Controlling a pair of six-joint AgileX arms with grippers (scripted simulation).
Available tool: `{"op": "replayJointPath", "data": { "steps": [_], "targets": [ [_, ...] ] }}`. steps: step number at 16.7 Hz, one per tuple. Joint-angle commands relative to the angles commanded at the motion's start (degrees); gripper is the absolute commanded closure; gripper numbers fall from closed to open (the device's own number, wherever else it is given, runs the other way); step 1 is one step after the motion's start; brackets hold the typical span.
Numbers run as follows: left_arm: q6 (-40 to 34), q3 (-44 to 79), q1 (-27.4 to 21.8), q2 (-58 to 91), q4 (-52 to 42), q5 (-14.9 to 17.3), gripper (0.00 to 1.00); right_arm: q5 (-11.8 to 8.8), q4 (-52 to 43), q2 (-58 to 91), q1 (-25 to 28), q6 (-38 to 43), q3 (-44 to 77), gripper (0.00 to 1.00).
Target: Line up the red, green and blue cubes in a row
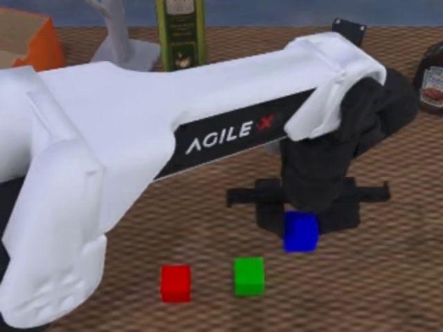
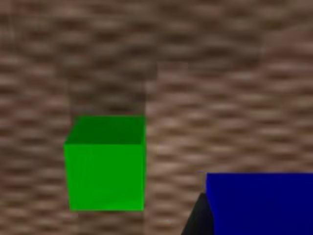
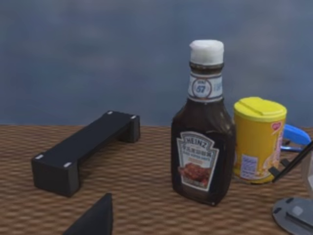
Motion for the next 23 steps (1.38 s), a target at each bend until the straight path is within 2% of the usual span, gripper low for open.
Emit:
{"op": "replayJointPath", "data": {
  "steps": [3,8,16,21,23],
  "targets": [
    [-3.5,1.7,-3.2,0.4,-0.5,-0.4,1.00,0.0,0.0,0.0,0.0,0.0,0.0,0.00],
    [-3.3,1.4,-3.1,0.2,-0.2,-0.3,1.00,0.0,0.0,0.0,0.0,0.0,0.0,0.00],
    [-3.2,-9.0,-3.1,2.6,12.6,-0.3,1.00,0.0,0.0,0.0,0.0,0.0,0.0,0.00],
    [-3.3,-10.1,-3.1,3.0,13.9,-0.3,1.00,0.0,0.0,0.0,0.0,0.0,0.0,0.00],
    [-3.3,-10.1,-3.1,3.0,13.9,-0.3,0.85,0.0,0.0,0.0,0.0,0.0,0.0,0.00]
  ]
}}
